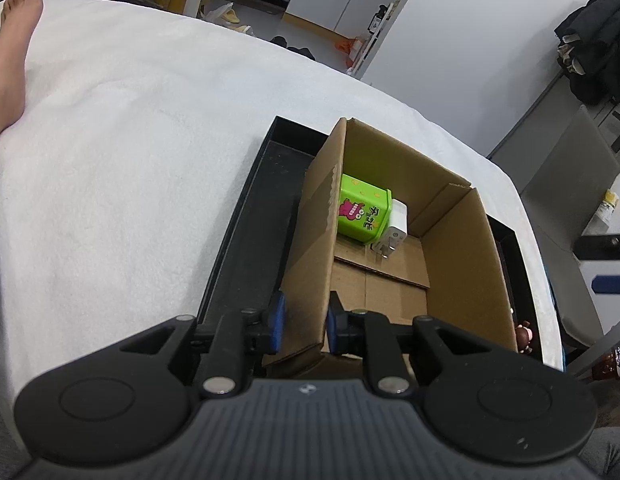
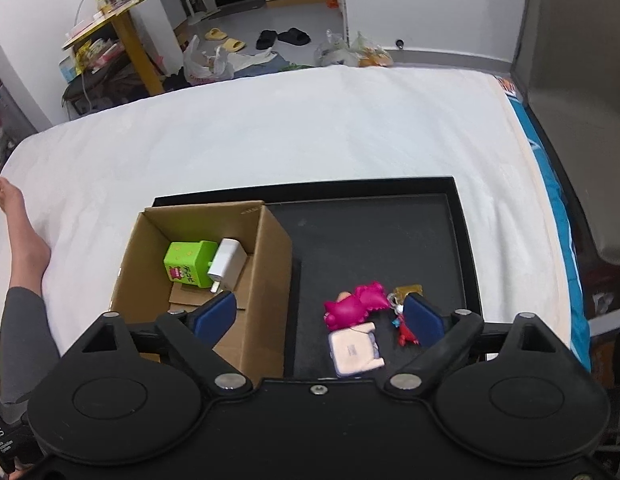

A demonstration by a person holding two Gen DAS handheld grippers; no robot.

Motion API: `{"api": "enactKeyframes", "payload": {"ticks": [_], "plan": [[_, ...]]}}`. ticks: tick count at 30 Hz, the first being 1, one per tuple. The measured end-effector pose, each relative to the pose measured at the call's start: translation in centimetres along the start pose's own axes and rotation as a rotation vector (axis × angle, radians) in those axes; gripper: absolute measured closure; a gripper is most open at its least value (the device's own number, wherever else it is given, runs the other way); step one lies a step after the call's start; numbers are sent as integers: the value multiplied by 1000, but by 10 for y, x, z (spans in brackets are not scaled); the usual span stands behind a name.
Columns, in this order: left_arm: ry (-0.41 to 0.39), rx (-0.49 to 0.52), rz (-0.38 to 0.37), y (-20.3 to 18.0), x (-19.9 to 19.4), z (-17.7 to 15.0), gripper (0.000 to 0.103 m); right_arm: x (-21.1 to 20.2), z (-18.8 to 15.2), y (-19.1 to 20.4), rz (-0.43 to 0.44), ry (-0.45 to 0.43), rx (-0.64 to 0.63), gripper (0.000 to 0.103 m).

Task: Organize rigid objects
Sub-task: 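Withdraw the right gripper back over the remaining toys on the tray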

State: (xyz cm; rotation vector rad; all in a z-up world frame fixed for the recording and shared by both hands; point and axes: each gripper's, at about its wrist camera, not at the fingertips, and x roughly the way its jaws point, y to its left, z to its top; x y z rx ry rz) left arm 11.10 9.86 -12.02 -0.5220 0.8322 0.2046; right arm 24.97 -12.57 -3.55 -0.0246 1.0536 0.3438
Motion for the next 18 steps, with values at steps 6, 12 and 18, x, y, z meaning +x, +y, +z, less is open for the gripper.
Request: {"api": "enactKeyframes", "payload": {"ticks": [6,12,18], "plan": [[0,10,11,-2,1,0,85,0,-8,-13,-39,-7,10,12],[0,5,1,0,1,0,85,8,-16,-36,-33,15,59,12],[-3,18,16,-1,0,-1,85,16,-22,-53,-44,32,93,16]]}}
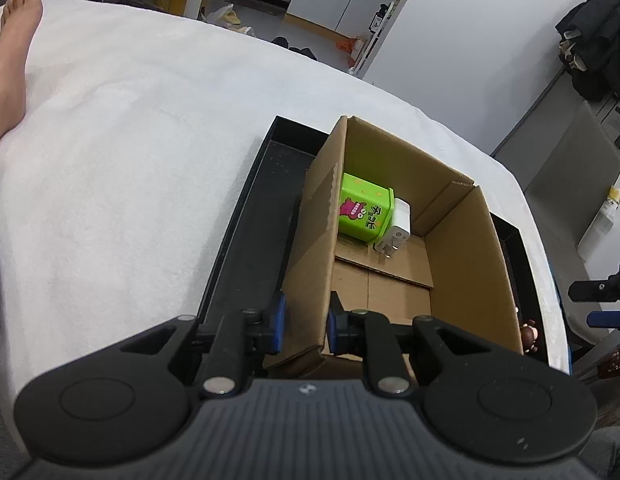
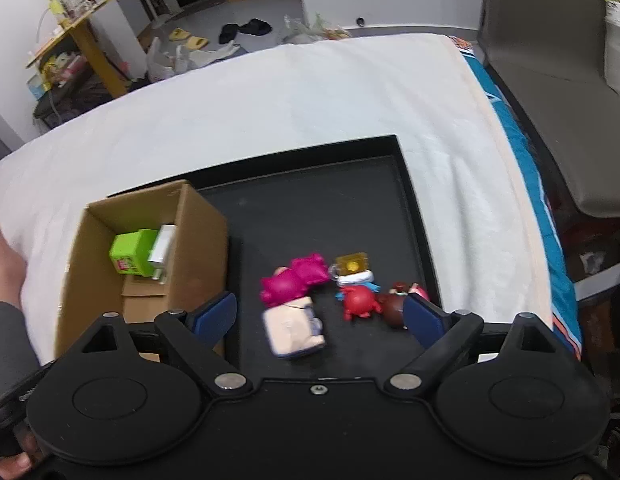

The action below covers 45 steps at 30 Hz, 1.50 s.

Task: Organize rigid objects
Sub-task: 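Withdraw the right gripper back over the remaining toys on the tray, then grasp the white square figure with the right gripper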

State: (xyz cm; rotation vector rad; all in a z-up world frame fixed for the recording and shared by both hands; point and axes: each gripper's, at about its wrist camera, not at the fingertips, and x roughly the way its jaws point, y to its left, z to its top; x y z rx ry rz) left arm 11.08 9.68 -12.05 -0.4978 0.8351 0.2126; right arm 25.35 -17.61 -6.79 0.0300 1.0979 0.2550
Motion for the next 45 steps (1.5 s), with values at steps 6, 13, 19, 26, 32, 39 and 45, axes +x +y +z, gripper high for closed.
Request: {"api": "enactKeyframes", "payload": {"ticks": [6,13,19,26,32,39,45], "plan": [[-3,-4,7,-1,1,-1,85,12,0,-11,-4,28,19,26],[-3,4,11,-3,2,-1,85,28,-4,-12,14,75,27,32],[-2,0,10,-2,2,-1,85,42,-4,-3,36,108,8,32],[-2,2,11,-2,2,-1,85,64,-4,12,53,151,-27,33],[-2,2,12,-3,2,-1,85,81,-7,21,26,188,-62,35],[-1,1,9,-3,2,-1,85,96,-12,29,-11,211,-112,40],[-2,1,10,-4,2,-2,85,97,-12,30,-16,229,-126,59]]}}
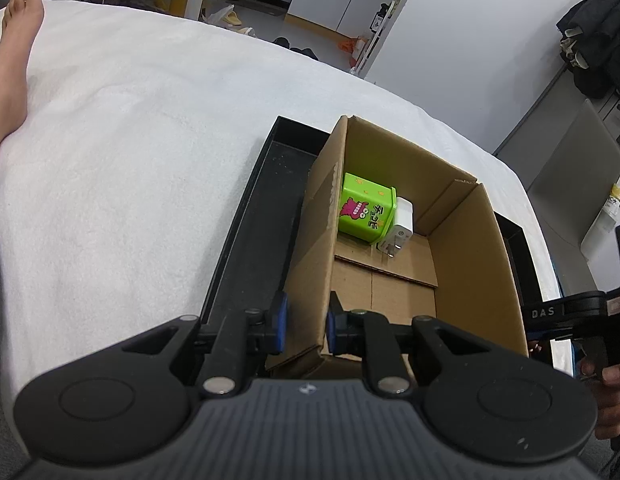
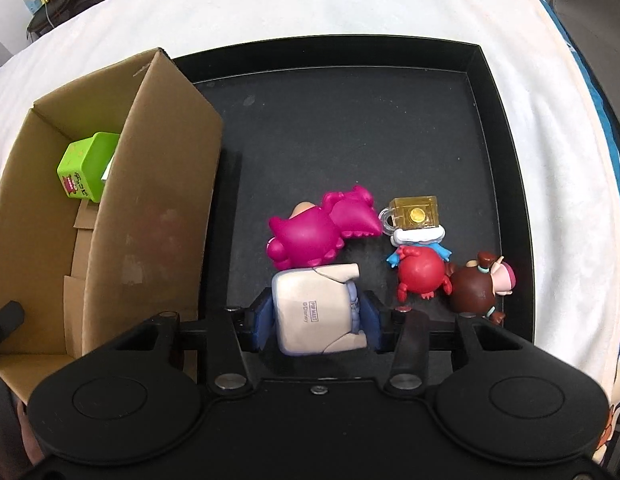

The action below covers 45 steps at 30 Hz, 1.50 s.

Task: Organize rigid objects
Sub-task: 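Grasp the white square figure with the right gripper, then carry the white square figure into the cardboard box and release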

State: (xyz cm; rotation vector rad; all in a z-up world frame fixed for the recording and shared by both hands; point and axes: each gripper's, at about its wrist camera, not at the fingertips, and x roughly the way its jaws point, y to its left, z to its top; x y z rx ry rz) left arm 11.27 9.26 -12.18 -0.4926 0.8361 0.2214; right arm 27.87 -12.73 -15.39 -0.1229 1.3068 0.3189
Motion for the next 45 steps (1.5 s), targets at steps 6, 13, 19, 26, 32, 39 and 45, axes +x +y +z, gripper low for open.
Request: {"api": "enactKeyframes", "payload": {"ticks": [6,13,19,26,32,39,45], "plan": [[0,0,-1,0,0,0,85,-14,0,3,4,-26,2,59],[0,0,-2,0,1,0,85,-42,2,-2,-16,-69,4,59],[1,-4,-7,1,0,0,85,-65,10,7,-24,-112,-15,59],[-1,-7,-16,3,0,-1,85,-93,21,23,-28,-158,-32,59],[1,-15,-29,7,-1,1,85,-108,28,41,-19,-186,-42,59],[5,-22,-45,9,-3,2,84,-118,34,62,-3,-208,-51,59],[10,-23,-59,12,-2,3,83,-119,38,85,5,-212,-80,59]]}}
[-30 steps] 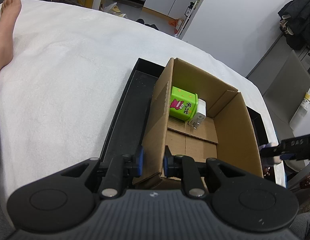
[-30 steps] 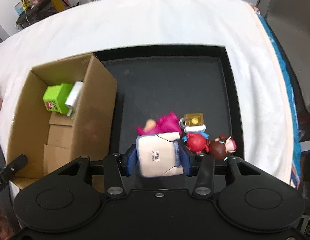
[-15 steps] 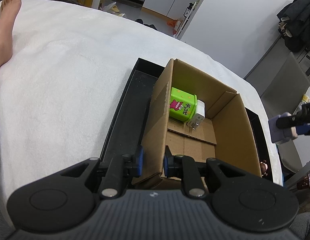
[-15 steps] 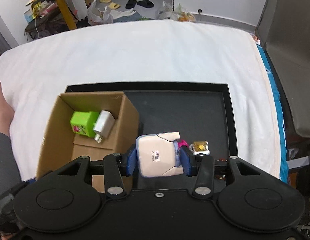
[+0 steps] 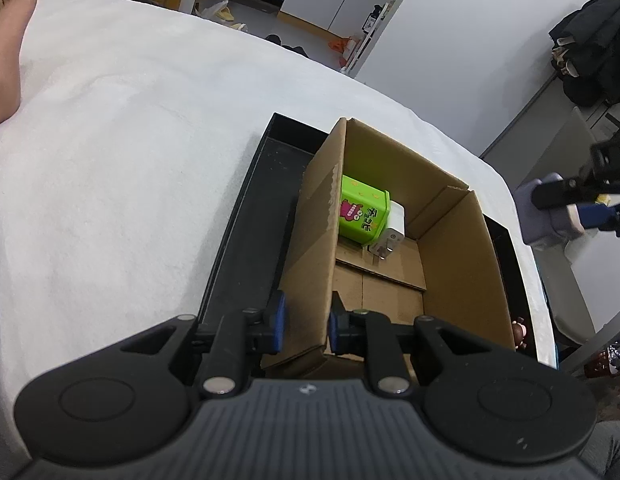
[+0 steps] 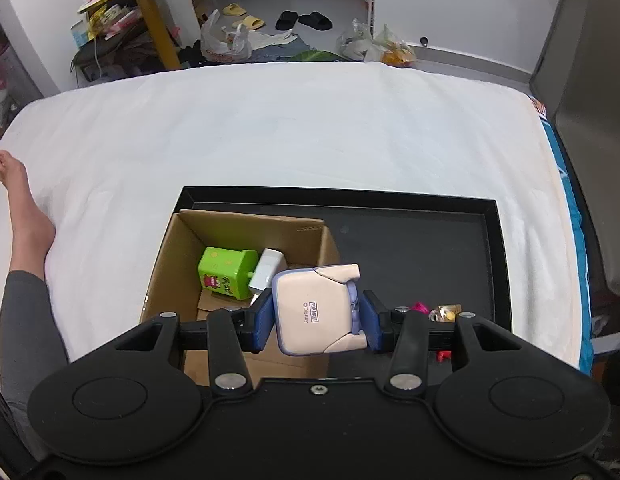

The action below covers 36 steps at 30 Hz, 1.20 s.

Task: Organize rigid objects
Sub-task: 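Carry the white square figure into the cardboard box and release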

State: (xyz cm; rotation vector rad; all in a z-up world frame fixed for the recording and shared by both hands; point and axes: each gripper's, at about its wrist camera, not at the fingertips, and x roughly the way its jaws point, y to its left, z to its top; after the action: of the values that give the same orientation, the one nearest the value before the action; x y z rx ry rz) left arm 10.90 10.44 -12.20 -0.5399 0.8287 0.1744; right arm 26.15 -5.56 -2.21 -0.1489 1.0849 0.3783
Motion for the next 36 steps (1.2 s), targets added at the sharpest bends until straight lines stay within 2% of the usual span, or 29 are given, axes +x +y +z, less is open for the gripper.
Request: {"api": "enactKeyframes", "payload": {"ticks": [11,21,31,36], "plan": [[8,-1,-8,2,2,1,83,13,6,26,17,7,-34,59],[15,8,-9,0,3,0,83,38,4,47,10,53,-96,59],[25,-4,-12,2,5,3,83,59,6,57,-43,66,-148,58],[18,5,-17,-1,4,3,81,62,7,56,-106,24,-142,59]]}}
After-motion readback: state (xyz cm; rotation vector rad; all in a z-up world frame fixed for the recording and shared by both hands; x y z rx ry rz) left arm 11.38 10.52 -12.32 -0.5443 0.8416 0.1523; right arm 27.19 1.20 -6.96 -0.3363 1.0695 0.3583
